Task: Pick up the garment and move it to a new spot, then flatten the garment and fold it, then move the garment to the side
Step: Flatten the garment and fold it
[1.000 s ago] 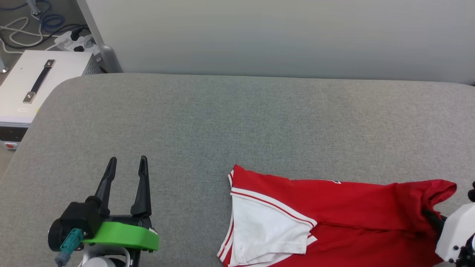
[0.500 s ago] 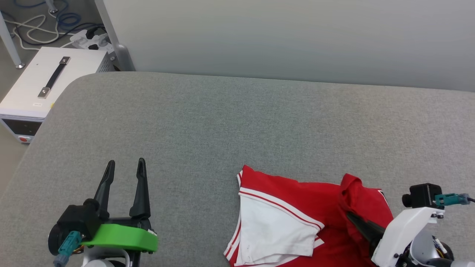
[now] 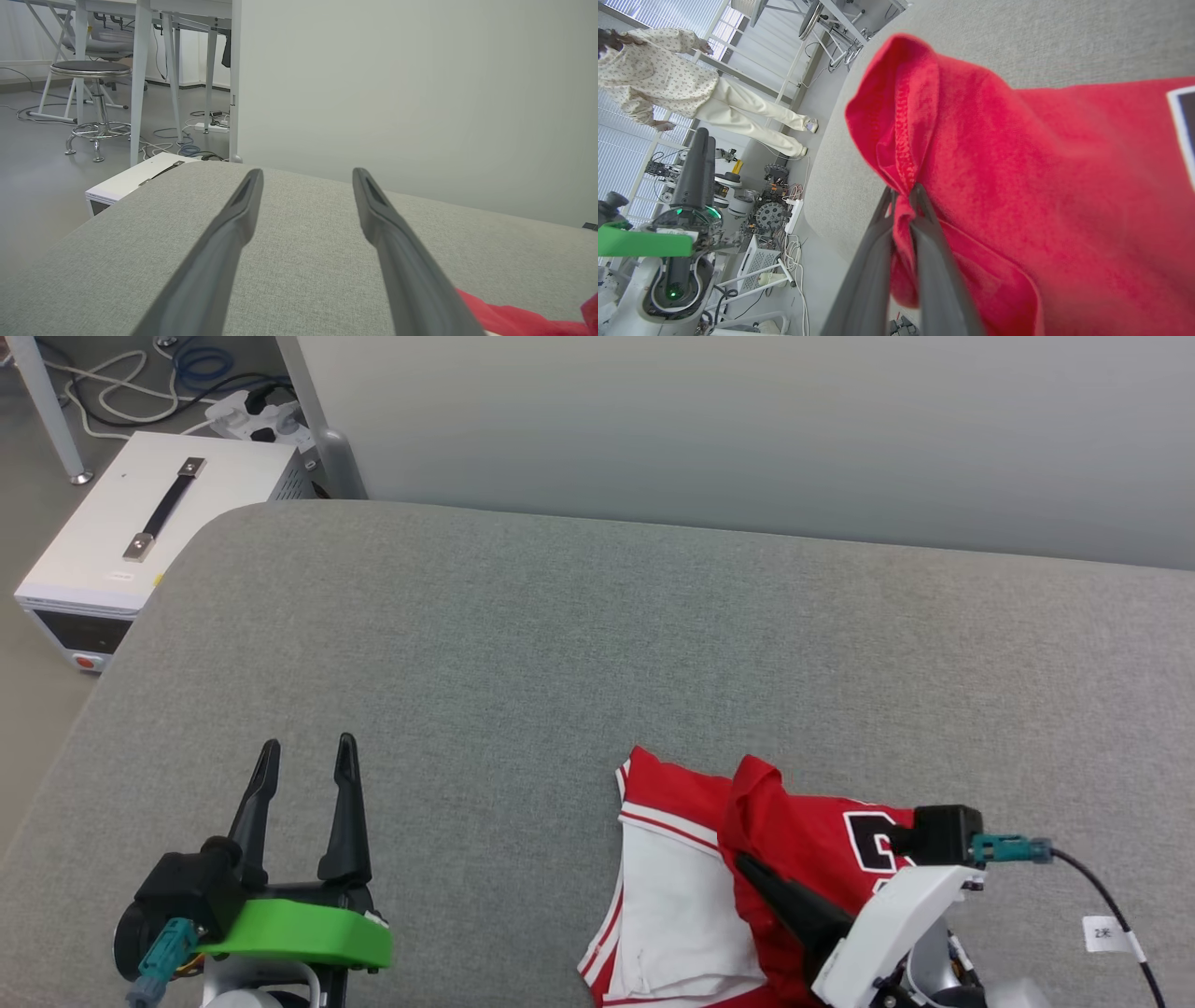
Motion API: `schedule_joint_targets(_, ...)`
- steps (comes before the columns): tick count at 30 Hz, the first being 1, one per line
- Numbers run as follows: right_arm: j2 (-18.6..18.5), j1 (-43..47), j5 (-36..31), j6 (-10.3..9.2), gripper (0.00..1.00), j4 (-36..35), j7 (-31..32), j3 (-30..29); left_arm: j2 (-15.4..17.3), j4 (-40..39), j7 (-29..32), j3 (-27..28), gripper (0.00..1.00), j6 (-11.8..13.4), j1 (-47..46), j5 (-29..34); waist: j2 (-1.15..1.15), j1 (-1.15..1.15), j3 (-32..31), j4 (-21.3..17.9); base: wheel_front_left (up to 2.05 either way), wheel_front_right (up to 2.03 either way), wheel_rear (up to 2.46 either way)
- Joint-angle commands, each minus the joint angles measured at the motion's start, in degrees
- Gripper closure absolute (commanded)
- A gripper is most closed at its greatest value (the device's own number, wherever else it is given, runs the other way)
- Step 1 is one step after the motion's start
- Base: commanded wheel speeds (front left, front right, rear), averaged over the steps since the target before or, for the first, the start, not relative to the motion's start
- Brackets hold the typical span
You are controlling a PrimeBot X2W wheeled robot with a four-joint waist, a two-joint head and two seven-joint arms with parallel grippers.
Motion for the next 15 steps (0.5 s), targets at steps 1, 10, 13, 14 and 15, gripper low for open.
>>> schedule_joint_targets(1,0.1,-1.21,0.58,-0.04,1.0,1.2,-1.64,1.31,-0.3,-0.08,-0.34,-0.07,0.0,-0.16,0.12,-0.11,0.0,0.0,0.11,0.27,0.0,0.0,0.0)
schedule_joint_targets(10,0.11,-6.4,1.42,-0.04,1.0,11.27,-9.65,7.33,-0.35,0.13,-0.34,-0.57,0.0,-0.16,-0.72,-0.18,0.0,0.0,1.54,1.59,0.0,0.0,0.0)
schedule_joint_targets(13,0.11,-8.13,1.21,-0.04,0.44,14.79,-11.46,8.11,-0.38,0.27,-0.34,-0.81,0.0,-0.16,-0.98,-0.15,0.0,0.0,1.88,1.92,0.0,0.0,0.0)
schedule_joint_targets(14,0.11,-8.66,1.59,-0.04,0.0,15.67,-11.91,8.75,-0.39,0.35,-0.34,-0.8,0.0,-0.16,-1.04,-0.16,0.0,0.0,1.99,2.0,0.0,0.0,0.0)
schedule_joint_targets(15,0.11,-9.05,2.16,-0.04,0.0,16.13,-12.27,9.33,-0.4,0.4,-0.34,-0.77,0.0,-0.16,-1.06,-0.17,0.0,0.0,2.05,2.04,0.0,0.0,0.0)
